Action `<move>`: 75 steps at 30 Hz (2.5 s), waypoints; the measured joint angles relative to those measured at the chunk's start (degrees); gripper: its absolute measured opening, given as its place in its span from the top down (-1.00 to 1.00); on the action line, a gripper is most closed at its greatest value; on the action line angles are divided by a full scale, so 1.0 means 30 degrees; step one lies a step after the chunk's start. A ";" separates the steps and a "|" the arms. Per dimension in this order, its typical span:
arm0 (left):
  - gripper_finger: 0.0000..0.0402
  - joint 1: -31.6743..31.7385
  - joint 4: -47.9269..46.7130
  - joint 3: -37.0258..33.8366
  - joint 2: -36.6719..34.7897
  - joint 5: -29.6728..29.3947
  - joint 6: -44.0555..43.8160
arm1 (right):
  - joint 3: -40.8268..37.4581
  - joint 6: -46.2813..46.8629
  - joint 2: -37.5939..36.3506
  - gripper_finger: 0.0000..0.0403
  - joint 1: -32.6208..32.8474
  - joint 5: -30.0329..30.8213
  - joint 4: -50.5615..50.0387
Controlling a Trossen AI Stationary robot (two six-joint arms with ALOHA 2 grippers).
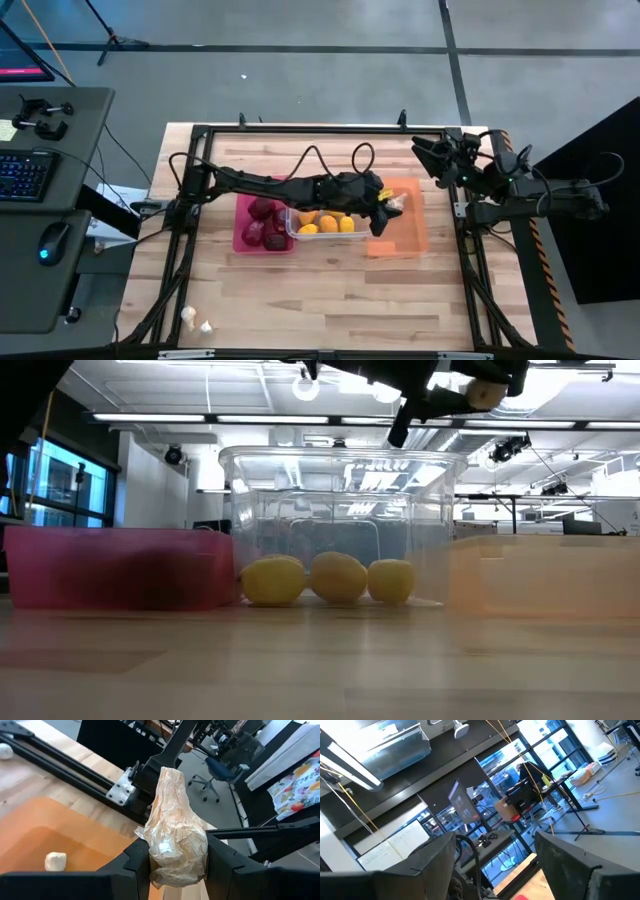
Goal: Sort produce into baskets
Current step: Put the white garlic into the orange bin
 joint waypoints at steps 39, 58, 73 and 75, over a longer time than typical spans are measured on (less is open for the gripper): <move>-0.26 -0.1351 -1.3718 -0.0989 -0.8312 -0.6281 0.3798 | -0.0015 0.2037 0.0942 -0.30 0.0476 -0.0022 -0.4547; -0.26 -1.4115 -1.7171 -0.9239 -1.2102 -0.1792 -1.2811 | -0.0022 0.4366 0.4596 -0.30 0.2369 0.0036 -0.5661; -0.26 -1.8058 -1.5269 -1.4617 -1.1879 0.6239 -2.2620 | -0.0022 0.4657 0.5413 -0.30 0.2404 0.0087 -0.5829; -0.26 -1.8169 -1.4487 -1.4717 -1.1481 0.6494 -2.2764 | -0.0022 0.4657 0.5418 -0.30 0.2404 0.0087 -0.5870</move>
